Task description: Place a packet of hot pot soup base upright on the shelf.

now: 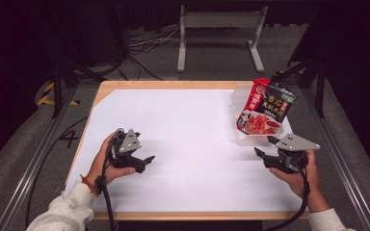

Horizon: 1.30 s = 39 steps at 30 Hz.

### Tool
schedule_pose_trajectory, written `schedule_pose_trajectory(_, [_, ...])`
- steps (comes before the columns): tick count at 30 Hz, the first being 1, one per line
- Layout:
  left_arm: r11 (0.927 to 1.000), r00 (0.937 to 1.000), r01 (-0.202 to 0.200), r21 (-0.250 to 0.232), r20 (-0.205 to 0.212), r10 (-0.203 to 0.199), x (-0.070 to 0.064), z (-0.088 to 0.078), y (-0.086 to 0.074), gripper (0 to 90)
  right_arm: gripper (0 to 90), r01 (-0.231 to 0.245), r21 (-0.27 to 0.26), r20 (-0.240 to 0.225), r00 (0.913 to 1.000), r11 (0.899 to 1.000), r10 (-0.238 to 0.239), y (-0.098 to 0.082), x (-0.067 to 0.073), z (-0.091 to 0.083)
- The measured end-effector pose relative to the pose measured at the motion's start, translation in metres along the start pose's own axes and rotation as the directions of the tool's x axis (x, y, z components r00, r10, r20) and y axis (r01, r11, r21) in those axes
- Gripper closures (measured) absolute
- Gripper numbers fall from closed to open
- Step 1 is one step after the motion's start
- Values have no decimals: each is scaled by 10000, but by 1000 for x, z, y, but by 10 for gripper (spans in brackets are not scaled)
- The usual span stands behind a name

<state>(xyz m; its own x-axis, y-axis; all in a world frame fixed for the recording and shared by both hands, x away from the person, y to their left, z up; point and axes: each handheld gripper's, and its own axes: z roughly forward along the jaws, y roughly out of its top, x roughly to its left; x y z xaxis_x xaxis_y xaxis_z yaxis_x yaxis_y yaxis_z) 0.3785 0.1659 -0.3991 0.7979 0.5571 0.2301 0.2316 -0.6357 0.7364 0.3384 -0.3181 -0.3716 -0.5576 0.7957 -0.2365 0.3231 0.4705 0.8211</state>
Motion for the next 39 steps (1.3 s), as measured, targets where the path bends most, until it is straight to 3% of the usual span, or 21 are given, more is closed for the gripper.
schedule_pose_trajectory(12, [9988, 9970, 358, 326, -695, -335, -4, -21, -48, 87, 296, 172, 319, -10, 9999, 9993, -172, -20, -2, 5])
schedule_pose_trajectory(24, [9935, 9907, 1111, 254, -820, -1087, -5, -37, -89, 87, 242, 162, 479, 23, 9999, 9987, -163, -40, -6, 5])
schedule_pose_trajectory(35, [9712, 9678, 2381, 115, -868, -2363, -4, -57, -130, 87, 217, -363, 462, 224, 9991, 9983, 353, -59, -13, 0])
schedule_pose_trajectory(39, [9550, 9499, 2944, -374, -979, -2967, -1, -67, -138, 91, 209, -625, 420, 300, 9977, 9972, 612, -70, -13, -3])
